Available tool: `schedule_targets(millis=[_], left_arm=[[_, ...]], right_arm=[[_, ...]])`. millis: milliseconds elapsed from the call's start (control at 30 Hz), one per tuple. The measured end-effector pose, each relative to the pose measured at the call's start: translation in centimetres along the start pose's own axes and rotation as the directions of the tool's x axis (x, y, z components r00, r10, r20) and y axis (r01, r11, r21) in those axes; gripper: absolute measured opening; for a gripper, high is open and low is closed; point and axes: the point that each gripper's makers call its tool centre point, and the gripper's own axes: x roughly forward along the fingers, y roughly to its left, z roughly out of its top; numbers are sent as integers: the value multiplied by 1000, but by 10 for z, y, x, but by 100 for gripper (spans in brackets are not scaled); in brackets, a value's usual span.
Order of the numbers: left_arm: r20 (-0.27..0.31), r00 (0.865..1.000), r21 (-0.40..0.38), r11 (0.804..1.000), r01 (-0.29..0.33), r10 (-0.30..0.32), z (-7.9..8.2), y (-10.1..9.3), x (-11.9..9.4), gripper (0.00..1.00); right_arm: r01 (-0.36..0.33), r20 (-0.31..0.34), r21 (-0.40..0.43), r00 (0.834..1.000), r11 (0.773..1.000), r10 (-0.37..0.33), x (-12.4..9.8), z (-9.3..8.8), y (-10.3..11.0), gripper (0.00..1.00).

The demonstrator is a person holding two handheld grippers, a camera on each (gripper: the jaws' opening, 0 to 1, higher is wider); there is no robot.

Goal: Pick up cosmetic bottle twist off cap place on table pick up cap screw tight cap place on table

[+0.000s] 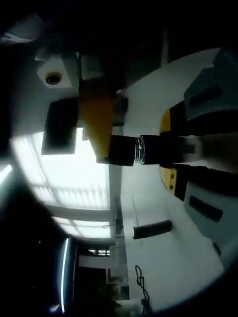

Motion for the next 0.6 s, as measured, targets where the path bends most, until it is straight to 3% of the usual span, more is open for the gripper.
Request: schedule_targets(millis=[133,233,300,433,600], left_arm=[[0,1000,0,1000,1,-1,0,0,0,12],[0,1000,-3,1000,3,-3,0,0,0,12],[0,1000,-6,1000,6,-6,0,0,0,12],[1,999,-22,999,44,-44,0,-4,-1,12],[3,998,-27,998,60,-60,0,-6,-1,12]], right_arm=[[-24,18,2,1000,1000,24,-1,2,1,24],[-85,59,-36,994,996,87,-1,11,5,28],[-133,89,-1,987,991,133,-3,17,5,29],[-283,160,31,948,959,275,-11,33,-1,30],[-410,154,30,903,912,401,-15,28,-10,34]])
